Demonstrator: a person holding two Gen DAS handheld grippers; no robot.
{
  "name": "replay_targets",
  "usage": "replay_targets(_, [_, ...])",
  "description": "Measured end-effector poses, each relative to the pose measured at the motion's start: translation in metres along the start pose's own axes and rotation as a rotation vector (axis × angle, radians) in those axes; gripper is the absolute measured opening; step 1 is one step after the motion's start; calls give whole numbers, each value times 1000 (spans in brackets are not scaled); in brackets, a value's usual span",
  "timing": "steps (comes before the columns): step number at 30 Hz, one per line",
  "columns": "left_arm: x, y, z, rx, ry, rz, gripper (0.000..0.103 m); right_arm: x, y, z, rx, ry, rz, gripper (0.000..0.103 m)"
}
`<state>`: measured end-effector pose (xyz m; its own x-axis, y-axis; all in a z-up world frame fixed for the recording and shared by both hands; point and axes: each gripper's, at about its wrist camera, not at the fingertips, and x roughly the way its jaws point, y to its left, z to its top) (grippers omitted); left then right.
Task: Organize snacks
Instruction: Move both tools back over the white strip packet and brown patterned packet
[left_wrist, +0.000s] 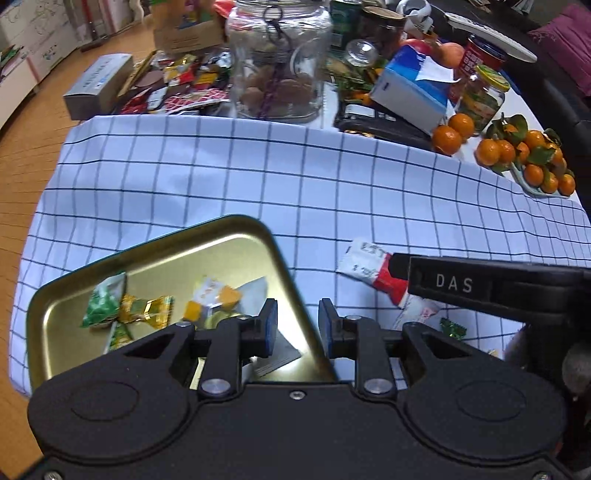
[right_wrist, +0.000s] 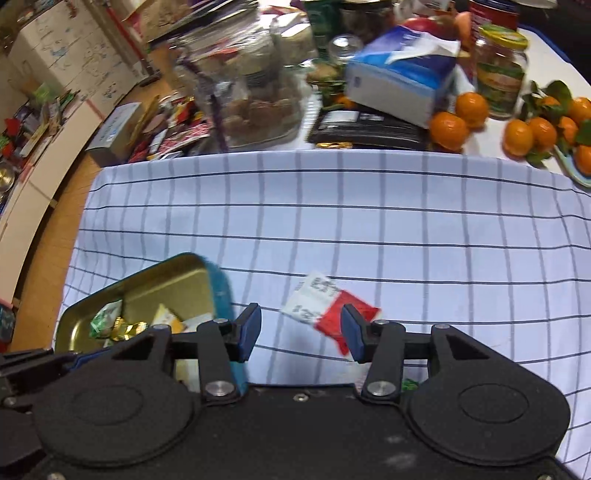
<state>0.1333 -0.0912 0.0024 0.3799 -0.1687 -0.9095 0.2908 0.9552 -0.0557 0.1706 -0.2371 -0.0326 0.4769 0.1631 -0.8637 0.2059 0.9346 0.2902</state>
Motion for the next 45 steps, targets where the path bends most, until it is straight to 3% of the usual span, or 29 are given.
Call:
replay_targets(11, [30, -25, 10, -36, 72, -37, 34, -7, -57, -7, 44, 14, -46, 51])
replay_targets(19, [44, -54, 12, 31, 105, -49, 34, -6, -87, -23, 20, 67, -71, 51])
replay_targets(24, [54, -68, 7, 84, 128, -36, 34, -12, -88, -35, -43, 90, -28, 52])
replay_targets(33, [72, -74, 12, 43, 178, -43, 34, -10, -78, -49, -138, 121, 33, 52])
replay_targets(45, [77, -83, 12, 61, 184, -55, 34, 5, -72, -60, -181, 104, -17, 53])
